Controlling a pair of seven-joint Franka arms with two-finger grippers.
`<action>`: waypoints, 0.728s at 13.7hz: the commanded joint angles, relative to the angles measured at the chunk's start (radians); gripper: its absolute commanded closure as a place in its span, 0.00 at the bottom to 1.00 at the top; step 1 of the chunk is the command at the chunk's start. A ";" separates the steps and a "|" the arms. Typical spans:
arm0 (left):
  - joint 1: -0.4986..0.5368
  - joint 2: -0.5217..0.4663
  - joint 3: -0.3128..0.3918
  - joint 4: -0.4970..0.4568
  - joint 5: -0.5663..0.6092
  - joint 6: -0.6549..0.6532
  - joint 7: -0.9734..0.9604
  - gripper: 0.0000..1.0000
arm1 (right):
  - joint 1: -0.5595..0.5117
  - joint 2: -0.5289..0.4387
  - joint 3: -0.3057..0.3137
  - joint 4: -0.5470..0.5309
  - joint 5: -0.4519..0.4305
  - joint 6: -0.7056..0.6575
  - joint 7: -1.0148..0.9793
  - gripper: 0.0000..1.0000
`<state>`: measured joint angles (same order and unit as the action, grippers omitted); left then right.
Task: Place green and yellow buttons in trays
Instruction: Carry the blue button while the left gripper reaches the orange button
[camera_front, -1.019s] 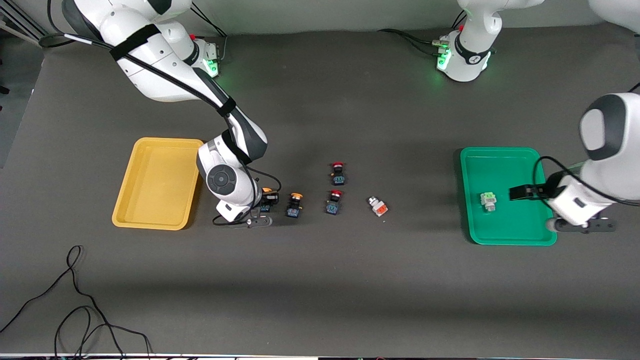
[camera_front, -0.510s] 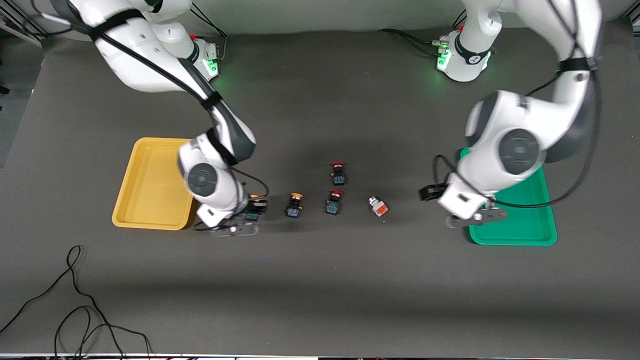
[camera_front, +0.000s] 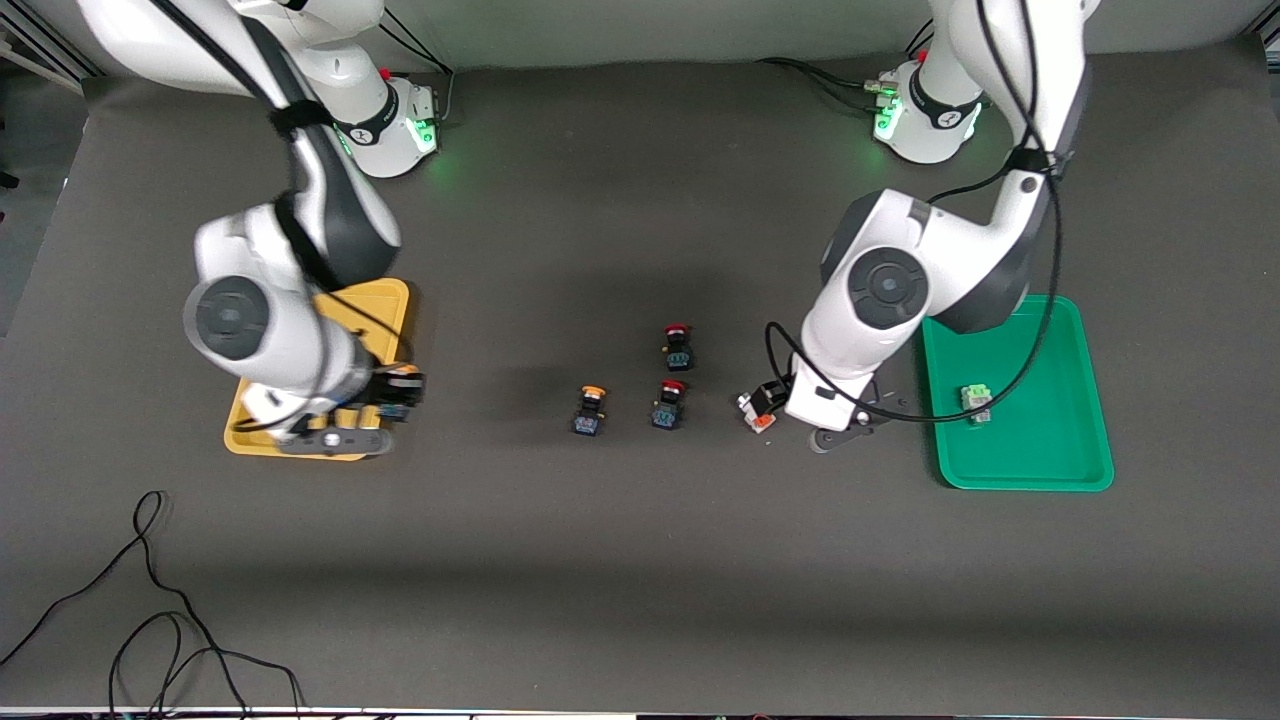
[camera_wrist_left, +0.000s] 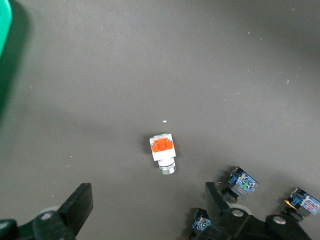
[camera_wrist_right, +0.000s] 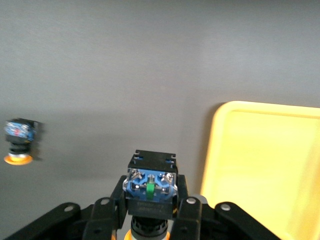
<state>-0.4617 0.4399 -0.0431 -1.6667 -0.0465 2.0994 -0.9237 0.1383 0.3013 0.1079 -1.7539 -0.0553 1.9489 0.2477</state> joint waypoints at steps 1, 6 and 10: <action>-0.032 0.081 0.020 0.009 -0.001 0.056 -0.041 0.00 | -0.098 -0.068 0.001 -0.097 -0.014 0.024 -0.169 1.00; -0.064 0.230 0.023 -0.031 0.022 0.241 -0.050 0.00 | -0.161 -0.119 -0.033 -0.393 -0.026 0.325 -0.298 1.00; -0.080 0.253 0.029 -0.036 0.025 0.271 -0.084 0.24 | -0.163 -0.079 -0.053 -0.550 -0.026 0.561 -0.303 1.00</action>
<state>-0.5177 0.7166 -0.0356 -1.6943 -0.0399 2.3692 -0.9673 -0.0323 0.2419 0.0676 -2.2412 -0.0634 2.4550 -0.0402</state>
